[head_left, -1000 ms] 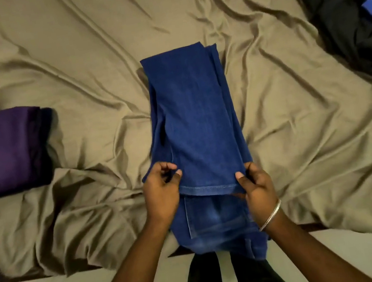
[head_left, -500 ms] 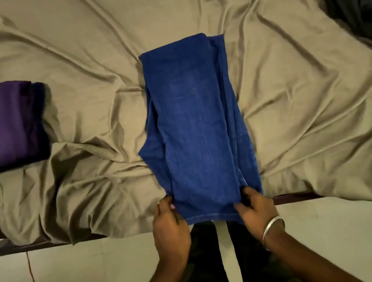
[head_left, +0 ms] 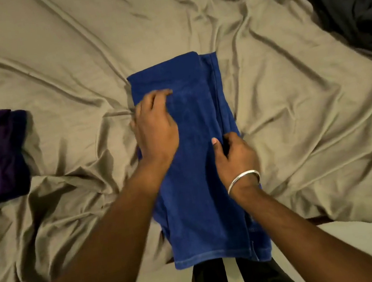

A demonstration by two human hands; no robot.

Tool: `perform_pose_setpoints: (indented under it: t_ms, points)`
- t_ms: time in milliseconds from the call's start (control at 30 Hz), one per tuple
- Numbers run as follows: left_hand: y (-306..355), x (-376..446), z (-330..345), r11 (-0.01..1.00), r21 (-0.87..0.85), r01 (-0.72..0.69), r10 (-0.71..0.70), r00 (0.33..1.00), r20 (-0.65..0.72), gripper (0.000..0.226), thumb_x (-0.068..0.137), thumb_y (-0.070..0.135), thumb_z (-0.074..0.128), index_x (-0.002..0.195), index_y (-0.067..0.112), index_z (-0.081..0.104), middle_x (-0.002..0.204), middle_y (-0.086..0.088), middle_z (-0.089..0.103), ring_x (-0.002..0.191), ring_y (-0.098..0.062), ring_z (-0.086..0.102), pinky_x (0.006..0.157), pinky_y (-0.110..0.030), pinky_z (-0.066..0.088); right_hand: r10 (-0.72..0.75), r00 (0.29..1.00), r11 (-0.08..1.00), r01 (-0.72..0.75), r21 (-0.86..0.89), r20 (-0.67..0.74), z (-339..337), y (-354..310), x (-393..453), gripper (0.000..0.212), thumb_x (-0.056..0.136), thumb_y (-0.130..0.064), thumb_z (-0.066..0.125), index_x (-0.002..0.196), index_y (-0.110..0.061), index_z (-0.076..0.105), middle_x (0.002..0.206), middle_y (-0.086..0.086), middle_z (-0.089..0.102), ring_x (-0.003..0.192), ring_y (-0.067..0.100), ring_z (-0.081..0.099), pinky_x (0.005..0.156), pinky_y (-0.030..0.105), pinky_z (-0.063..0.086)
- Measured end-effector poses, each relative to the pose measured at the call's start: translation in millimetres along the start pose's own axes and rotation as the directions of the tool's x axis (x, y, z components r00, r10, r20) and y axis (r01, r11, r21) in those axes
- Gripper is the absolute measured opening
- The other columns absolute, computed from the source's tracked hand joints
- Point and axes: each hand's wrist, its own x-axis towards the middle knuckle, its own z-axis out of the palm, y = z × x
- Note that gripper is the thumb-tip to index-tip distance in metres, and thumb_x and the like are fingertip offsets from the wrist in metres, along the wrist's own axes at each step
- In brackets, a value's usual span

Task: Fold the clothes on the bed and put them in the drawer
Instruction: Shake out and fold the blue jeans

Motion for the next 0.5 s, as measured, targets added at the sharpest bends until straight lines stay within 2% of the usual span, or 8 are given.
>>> perform_pose_setpoints:
  t_ms: [100, 200, 267, 333, 367, 433, 500]
  points:
    - [7, 78, 14, 0.960, 0.159, -0.231, 0.188, 0.951, 0.247, 0.044, 0.101, 0.016, 0.041, 0.138, 0.036, 0.051, 0.148, 0.005, 0.045, 0.135, -0.024, 0.039, 0.103, -0.055, 0.038, -0.018, 0.999, 1.000, 0.017, -0.011, -0.041, -1, 2, -12, 0.029, 0.103, -0.034, 0.044, 0.081, -0.016, 0.046, 0.071, 0.002, 0.055, 0.069, 0.030, 0.056, 0.059, 0.032, 0.030]
    - [10, 131, 25, 0.852, 0.280, -0.443, 0.246, 0.810, 0.532, 0.040, 0.105, 0.037, 0.038, 0.144, 0.045, 0.040, 0.157, 0.006, 0.032, 0.143, -0.025, 0.027, 0.103, -0.057, 0.032, -0.002, 0.999, 0.999, 0.001, -0.033, -0.053, -8, -2, -27, 0.027, 0.103, -0.034, 0.043, 0.086, -0.013, 0.047, 0.058, -0.004, 0.046, 0.061, 0.032, 0.055, 0.055, 0.031, 0.027]
    - [8, 151, 34, 0.828, 0.251, -0.502, 0.253, 0.733, 0.632, 0.038, 0.104, 0.044, 0.037, 0.142, 0.050, 0.039, 0.158, 0.008, 0.031, 0.143, -0.026, 0.028, 0.104, -0.058, 0.032, 0.030, 1.000, 0.998, -0.030, -0.050, -0.005, -12, -1, -37, 0.028, 0.102, -0.039, 0.043, 0.093, -0.013, 0.050, 0.064, -0.001, 0.054, 0.066, 0.032, 0.060, 0.056, 0.031, 0.029]
    - [7, 164, 40, 0.841, 0.148, -0.521, 0.297, 0.672, 0.679, 0.034, 0.103, 0.047, 0.038, 0.136, 0.054, 0.043, 0.155, 0.010, 0.034, 0.139, -0.026, 0.035, 0.104, -0.058, 0.036, 0.063, 0.996, 0.997, -0.061, -0.045, 0.063, -15, 6, -45, 0.029, 0.100, -0.046, 0.039, 0.093, -0.018, 0.046, 0.073, 0.002, 0.061, 0.072, 0.031, 0.062, 0.057, 0.033, 0.034]
    - [12, 169, 43, 0.831, 0.092, -0.548, 0.333, 0.623, 0.708, 0.032, 0.103, 0.046, 0.040, 0.133, 0.051, 0.048, 0.151, 0.008, 0.040, 0.135, -0.026, 0.040, 0.104, -0.057, 0.038, 0.070, 0.995, 0.997, -0.068, -0.031, 0.073, -17, 13, -51, 0.030, 0.099, -0.049, 0.036, 0.090, -0.022, 0.043, 0.074, 0.002, 0.063, 0.071, 0.030, 0.063, 0.057, 0.034, 0.038]
    - [19, 175, 41, 0.810, 0.029, -0.585, 0.369, 0.548, 0.751, 0.027, 0.102, 0.037, 0.047, 0.126, 0.034, 0.060, 0.134, -0.002, 0.054, 0.123, -0.027, 0.050, 0.102, -0.049, 0.042, 0.062, 0.990, 0.997, -0.056, -0.047, 0.126, -18, 21, -68, 0.034, 0.097, -0.055, 0.027, 0.086, -0.026, 0.040, 0.070, -0.004, 0.059, 0.065, 0.024, 0.061, 0.055, 0.034, 0.044]
    - [29, 177, 43, 0.804, 0.028, -0.594, 0.383, 0.552, 0.741, 0.021, 0.099, 0.028, 0.056, 0.117, 0.020, 0.066, 0.119, -0.008, 0.062, 0.111, -0.027, 0.055, 0.095, -0.042, 0.044, 0.052, 0.991, 0.995, -0.040, -0.092, 0.127, -15, 29, -83, 0.035, 0.096, -0.057, 0.021, 0.087, -0.029, 0.038, 0.061, -0.010, 0.049, 0.053, 0.019, 0.056, 0.047, 0.031, 0.040]
